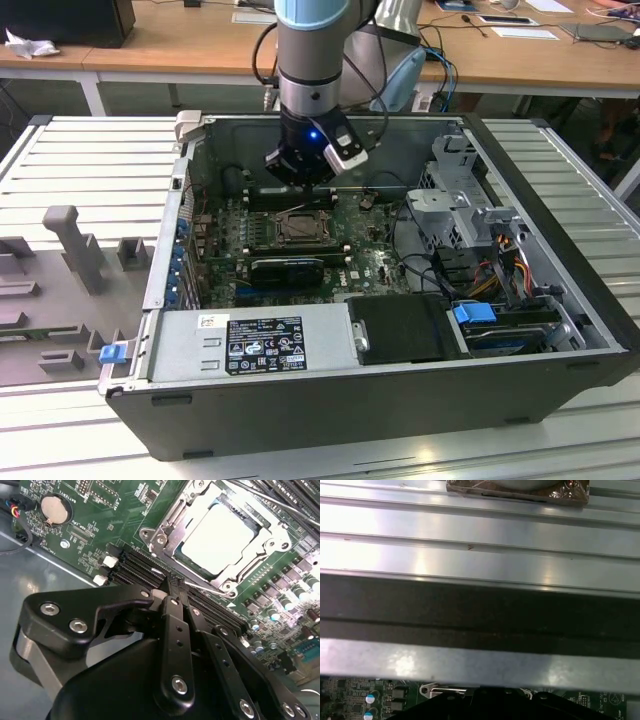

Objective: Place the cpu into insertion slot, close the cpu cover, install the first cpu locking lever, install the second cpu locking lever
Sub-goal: 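Install the first cpu locking lever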

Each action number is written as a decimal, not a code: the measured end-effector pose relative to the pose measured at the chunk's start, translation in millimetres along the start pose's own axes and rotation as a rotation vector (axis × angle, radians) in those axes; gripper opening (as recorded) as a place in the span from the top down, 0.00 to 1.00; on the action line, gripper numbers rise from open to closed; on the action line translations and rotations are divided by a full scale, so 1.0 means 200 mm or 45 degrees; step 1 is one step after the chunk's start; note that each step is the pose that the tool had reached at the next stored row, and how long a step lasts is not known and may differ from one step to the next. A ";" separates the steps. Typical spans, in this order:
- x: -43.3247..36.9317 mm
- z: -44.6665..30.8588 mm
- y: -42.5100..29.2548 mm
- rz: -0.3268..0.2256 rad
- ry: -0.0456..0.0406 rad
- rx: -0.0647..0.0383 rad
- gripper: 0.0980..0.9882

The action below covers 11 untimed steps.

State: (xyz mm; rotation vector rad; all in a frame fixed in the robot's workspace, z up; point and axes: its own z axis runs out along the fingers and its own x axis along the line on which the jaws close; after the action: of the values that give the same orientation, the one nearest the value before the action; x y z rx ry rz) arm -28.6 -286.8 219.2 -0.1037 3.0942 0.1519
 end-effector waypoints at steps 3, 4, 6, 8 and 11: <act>-0.005 0.004 -0.002 -0.002 0.000 0.000 0.99; -0.005 0.006 -0.003 -0.002 0.000 0.000 0.99; -0.005 0.010 -0.004 -0.003 0.000 0.000 0.99; -0.007 0.017 -0.006 -0.004 0.000 0.001 0.99; -0.011 0.034 -0.008 -0.005 0.001 0.001 0.99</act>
State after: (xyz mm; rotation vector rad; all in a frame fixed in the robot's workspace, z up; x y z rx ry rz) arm -26.1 -287.6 212.3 -0.1096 3.0942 0.1511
